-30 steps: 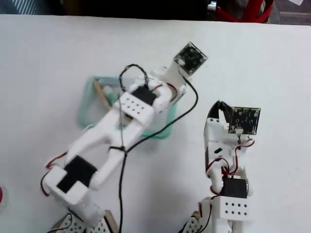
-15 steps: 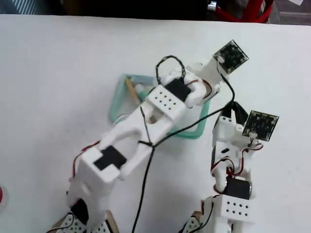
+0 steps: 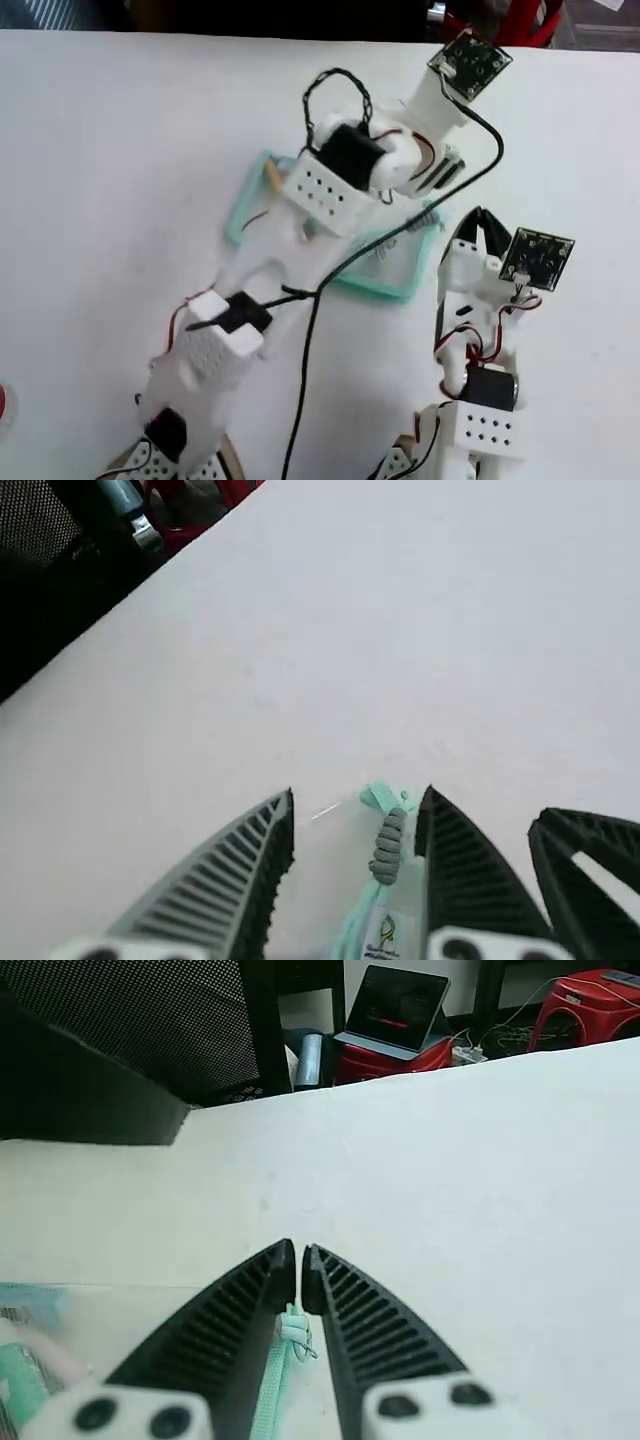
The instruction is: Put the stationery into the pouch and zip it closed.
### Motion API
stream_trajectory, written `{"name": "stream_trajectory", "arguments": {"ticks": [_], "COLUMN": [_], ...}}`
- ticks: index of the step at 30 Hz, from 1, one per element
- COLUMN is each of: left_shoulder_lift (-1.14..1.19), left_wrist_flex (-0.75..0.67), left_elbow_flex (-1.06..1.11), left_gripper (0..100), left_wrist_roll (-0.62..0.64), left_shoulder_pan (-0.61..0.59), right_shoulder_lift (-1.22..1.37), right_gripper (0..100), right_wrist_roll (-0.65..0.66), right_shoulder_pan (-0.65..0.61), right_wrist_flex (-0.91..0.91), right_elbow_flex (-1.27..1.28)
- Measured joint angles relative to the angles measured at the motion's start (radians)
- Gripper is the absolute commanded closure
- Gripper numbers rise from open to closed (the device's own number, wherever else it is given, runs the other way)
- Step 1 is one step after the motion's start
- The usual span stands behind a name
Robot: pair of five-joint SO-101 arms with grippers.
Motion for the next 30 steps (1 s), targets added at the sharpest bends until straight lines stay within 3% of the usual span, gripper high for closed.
{"name": "stream_trajectory", "arguments": {"ticks": [5,9,12,17,20,23,27,30], "left_shoulder_lift": [-0.012,-0.117,-0.244,-0.477,-0.591,-0.698,-0.891,-1.088], "left_wrist_flex": [0.180,0.302,0.319,0.322,0.325,0.325,0.325,0.325], "left_elbow_flex": [-0.226,-0.408,-0.411,-0.379,-0.281,-0.094,0.253,0.522], "left_gripper": [98,98,98,98,98,98,98,98], "left_wrist_roll": [-0.206,-0.308,-0.278,-0.091,0.009,0.002,-0.029,-0.034], "left_shoulder_pan": [-0.038,-0.138,-0.321,-0.689,-0.885,-0.990,-1.003,-0.934], "right_shoulder_lift": [0.000,0.000,0.000,0.000,0.000,0.000,0.000,0.000], "right_gripper": [98.0,97.9,97.9,98.0,98.0,98.0,98.0,98.0], "right_wrist_roll": [0.000,0.000,0.040,0.201,0.290,0.331,0.341,0.345], "right_shoulder_pan": [-0.002,-0.023,-0.060,-0.206,-0.276,-0.295,-0.301,-0.310], "right_wrist_flex": [0.000,0.000,0.000,0.000,0.000,0.000,0.000,0.000], "right_elbow_flex": [0.000,0.000,0.000,0.032,0.034,0.055,0.060,0.060]}}
